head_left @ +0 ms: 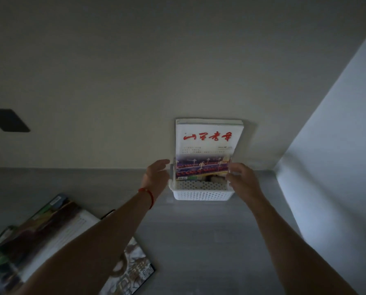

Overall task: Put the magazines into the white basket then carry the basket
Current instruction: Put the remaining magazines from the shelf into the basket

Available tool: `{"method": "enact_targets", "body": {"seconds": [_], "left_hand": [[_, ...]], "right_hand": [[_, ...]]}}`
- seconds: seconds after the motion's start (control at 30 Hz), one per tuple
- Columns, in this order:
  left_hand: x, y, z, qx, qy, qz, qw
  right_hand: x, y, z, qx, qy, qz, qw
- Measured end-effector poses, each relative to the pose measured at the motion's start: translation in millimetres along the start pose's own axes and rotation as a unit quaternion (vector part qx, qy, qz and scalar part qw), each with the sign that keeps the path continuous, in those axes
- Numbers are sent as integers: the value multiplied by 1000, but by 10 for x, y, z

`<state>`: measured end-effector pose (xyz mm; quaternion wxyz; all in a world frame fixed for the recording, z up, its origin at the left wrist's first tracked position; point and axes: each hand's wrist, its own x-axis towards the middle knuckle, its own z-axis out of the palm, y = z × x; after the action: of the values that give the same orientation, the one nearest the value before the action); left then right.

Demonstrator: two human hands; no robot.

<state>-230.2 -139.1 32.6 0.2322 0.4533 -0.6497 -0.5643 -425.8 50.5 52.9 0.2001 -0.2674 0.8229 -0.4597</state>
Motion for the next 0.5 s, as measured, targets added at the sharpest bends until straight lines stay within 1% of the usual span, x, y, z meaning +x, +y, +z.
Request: {"method": "enact_targets", "body": {"seconds": [0.1, 0.17, 0.27, 0.37, 0.43, 0.5], "left_hand": [[-377, -296, -427, 71, -4, 46, 996], [-662, -555, -768, 134, 5, 31, 991], [-1045, -947, -1298, 176, 54, -15, 983], [-1285, -1238, -1787, 235, 72, -35, 969], [-1400, -1405, -2075, 295, 75, -50, 951], [-1512, -1589, -2319, 401, 39, -58, 914]], "right_hand": [[-347, -13, 225, -28, -5, -40, 999], [-535, -27, 457, -67, -30, -62, 995], [-806, -118, 902, -129, -106, -84, 982], [-1117, -266, 1430, -161, -197, -103, 962], [-1339, -325, 1811, -159, -247, -83, 952], [-1572, -379, 2211, -147, -289, -53, 945]]}}
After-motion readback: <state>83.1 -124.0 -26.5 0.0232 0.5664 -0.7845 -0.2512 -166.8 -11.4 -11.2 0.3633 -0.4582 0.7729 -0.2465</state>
